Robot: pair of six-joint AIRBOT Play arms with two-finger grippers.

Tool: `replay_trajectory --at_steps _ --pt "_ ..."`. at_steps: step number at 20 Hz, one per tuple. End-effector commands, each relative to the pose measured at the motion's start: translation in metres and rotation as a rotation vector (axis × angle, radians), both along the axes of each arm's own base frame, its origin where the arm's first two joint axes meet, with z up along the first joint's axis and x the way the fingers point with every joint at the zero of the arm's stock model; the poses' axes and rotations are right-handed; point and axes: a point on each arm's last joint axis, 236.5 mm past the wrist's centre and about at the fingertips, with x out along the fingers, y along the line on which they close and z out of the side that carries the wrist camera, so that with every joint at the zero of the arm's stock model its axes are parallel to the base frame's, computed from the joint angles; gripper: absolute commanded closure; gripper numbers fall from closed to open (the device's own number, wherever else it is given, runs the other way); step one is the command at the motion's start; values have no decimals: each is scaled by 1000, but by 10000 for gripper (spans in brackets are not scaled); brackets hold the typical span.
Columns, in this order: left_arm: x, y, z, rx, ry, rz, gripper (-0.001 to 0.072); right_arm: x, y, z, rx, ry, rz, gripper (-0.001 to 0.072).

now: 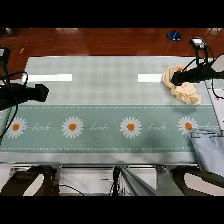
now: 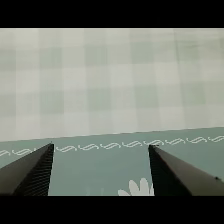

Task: Fold the shirts.

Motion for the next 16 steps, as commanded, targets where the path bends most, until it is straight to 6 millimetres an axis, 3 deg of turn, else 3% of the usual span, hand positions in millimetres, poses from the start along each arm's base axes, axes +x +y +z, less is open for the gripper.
replay_trajectory --at_steps 1,16 --pt "0 0 -1 1 2 -1 -13 0 0 0 0 0 0 112" --pt "2 0 -1 0 -3 0 -13 1 0 0 1 -3 0 112"
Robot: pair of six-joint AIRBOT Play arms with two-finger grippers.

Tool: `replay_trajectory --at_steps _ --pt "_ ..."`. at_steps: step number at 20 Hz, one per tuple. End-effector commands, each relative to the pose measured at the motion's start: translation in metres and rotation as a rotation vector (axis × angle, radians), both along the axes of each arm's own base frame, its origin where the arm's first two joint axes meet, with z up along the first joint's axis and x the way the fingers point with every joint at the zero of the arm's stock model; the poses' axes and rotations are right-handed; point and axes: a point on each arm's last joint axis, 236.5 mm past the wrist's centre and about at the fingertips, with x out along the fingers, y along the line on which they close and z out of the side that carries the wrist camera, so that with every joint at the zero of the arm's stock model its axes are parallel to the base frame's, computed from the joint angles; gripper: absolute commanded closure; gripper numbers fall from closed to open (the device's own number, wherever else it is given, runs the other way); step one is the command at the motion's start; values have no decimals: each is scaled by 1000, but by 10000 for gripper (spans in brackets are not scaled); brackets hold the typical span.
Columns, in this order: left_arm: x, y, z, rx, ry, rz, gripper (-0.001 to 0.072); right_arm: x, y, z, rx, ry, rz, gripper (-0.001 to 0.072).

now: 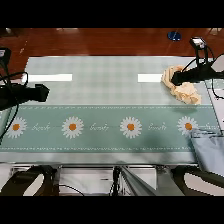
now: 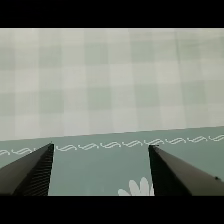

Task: Fold the shirts.

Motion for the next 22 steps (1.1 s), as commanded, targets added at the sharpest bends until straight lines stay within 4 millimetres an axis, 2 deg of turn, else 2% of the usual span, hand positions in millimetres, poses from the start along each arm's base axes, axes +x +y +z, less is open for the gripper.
replay_trajectory --at_steps 1,3,6,8,11,13,20,22 --pt "10 0 9 -4 -54 2 -13 0 1 0 2 1 0 112" --pt "27 -1 29 -15 -167 8 -13 0 1 0 2 0 0 112" --pt "32 -9 38 -68 -206 10 -13 4 0 2 1 -17 -2 112" --pt "31 -16 39 -118 -201 11 -13 4 1 4 8 -22 -8 112" --pt "28 -23 36 -162 -178 9 -13 -14 15 1 77 52 -14 111" --pt "25 -24 31 -161 -155 6 -13 -18 19 3 92 64 -10 112" --pt "22 -25 27 -158 -136 -1 -13 -16 21 7 103 47 -12 111" --pt "22 -25 27 -158 -136 -1 -13 -10 19 10 101 17 -17 111"
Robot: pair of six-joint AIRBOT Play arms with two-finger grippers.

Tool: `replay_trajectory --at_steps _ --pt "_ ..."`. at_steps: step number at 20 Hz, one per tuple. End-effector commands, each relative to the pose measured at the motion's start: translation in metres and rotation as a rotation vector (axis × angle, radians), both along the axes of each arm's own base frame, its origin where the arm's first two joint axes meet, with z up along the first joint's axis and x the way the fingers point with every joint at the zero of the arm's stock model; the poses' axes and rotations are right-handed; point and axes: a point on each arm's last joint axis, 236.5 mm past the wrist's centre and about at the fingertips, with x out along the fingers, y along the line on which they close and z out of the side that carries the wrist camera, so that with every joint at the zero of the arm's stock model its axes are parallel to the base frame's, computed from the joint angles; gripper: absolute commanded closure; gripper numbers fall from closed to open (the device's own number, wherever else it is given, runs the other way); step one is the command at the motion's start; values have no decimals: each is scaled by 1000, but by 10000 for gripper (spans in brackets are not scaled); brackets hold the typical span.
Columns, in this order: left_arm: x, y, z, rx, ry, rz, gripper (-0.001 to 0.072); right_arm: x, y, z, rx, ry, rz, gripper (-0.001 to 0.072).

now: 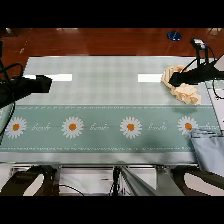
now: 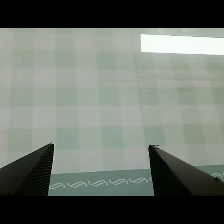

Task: Fold the shirts.

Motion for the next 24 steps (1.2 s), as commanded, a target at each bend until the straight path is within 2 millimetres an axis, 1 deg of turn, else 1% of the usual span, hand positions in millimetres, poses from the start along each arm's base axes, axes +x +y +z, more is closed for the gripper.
replay_trajectory --at_steps 1,11,14,15,17,19,20,21,22,23,24 --pt "-1 -1 -1 -2 4 -3 -13 5 0 4 4 -24 -5 111" --pt "-1 -1 -1 -1 5 -3 -13 5 0 4 4 -25 -6 112" --pt "0 -1 -2 -1 7 -3 -13 5 7 4 33 -23 -6 114" --pt "0 -1 -3 -1 10 -3 -13 7 7 6 37 -32 -9 122" --pt "2 -1 -8 0 24 -3 -13 20 1 15 10 -100 -8 124" --pt "3 -1 -13 1 39 -3 -13 42 -20 37 -80 -212 -34 129" --pt "3 -1 -16 2 47 -3 -13 53 -38 50 -156 -267 -59 129" --pt "2 -1 -18 3 59 -6 44 60 -55 59 -234 -307 -80 129" --pt "1 -1 -20 9 66 -11 181 65 -73 64 -321 -328 -90 129" --pt "1 -1 -20 14 64 -16 184 68 -90 64 -403 -326 -88 126" --pt "1 -1 -19 15 64 -17 168 69 -102 56 -451 -303 -85 119"
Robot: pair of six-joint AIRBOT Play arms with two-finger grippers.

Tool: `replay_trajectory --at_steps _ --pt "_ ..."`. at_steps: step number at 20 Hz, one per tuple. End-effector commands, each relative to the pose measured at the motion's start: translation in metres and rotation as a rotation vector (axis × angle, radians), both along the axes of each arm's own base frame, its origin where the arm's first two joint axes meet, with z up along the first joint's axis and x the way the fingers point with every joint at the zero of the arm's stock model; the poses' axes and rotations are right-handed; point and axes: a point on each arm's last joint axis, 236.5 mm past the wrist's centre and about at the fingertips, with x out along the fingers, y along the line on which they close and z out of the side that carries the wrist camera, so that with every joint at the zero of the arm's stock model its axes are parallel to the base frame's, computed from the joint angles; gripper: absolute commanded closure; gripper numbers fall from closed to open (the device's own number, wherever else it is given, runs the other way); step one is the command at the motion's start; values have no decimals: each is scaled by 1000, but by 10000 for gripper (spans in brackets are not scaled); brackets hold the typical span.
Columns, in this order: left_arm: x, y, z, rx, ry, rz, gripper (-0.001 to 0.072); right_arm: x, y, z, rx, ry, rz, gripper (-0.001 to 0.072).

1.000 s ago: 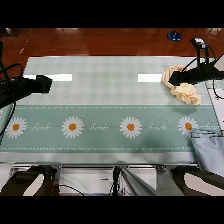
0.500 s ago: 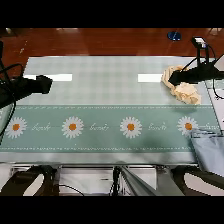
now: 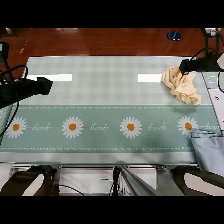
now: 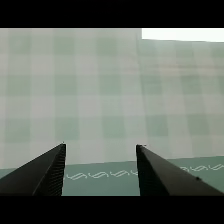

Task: Fold the shirts.

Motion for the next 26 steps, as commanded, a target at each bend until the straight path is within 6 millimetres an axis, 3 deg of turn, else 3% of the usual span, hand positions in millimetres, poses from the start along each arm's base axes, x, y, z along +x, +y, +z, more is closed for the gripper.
replay_trajectory --at_steps 1,2,4,5,7,9,13,19,20,22,23,26 --pt "-1 0 -3 11 11 -10 165 14 -52 0 -209 -18 -45 116" --pt "-1 0 -3 11 10 -10 161 11 -60 -17 -192 25 -68 111" --pt "-1 0 -3 11 10 -10 73 7 -72 -47 -132 94 -122 106" --pt "-1 0 -3 11 10 -10 73 7 -76 -61 -96 117 -143 104" --pt "-1 0 -3 11 11 -10 5 9 -81 -78 -38 132 -170 102" --pt "-1 0 -3 11 11 -10 5 17 -82 -86 13 107 -189 102" --pt "-1 0 -3 10 11 -10 5 31 -68 -101 160 72 -224 102" --pt "-1 0 -3 9 11 -9 5 26 -43 -157 313 195 -266 130" --pt "-1 0 -3 9 11 -9 5 23 -41 -167 331 219 -276 216" --pt "-1 0 -3 9 11 -9 6 16 -38 -184 343 275 -284 617" --pt "-1 0 -3 9 11 -9 7 14 -37 -188 349 286 -293 686" --pt "-1 0 -3 9 10 -9 27 18 -38 -169 336 249 -275 688"
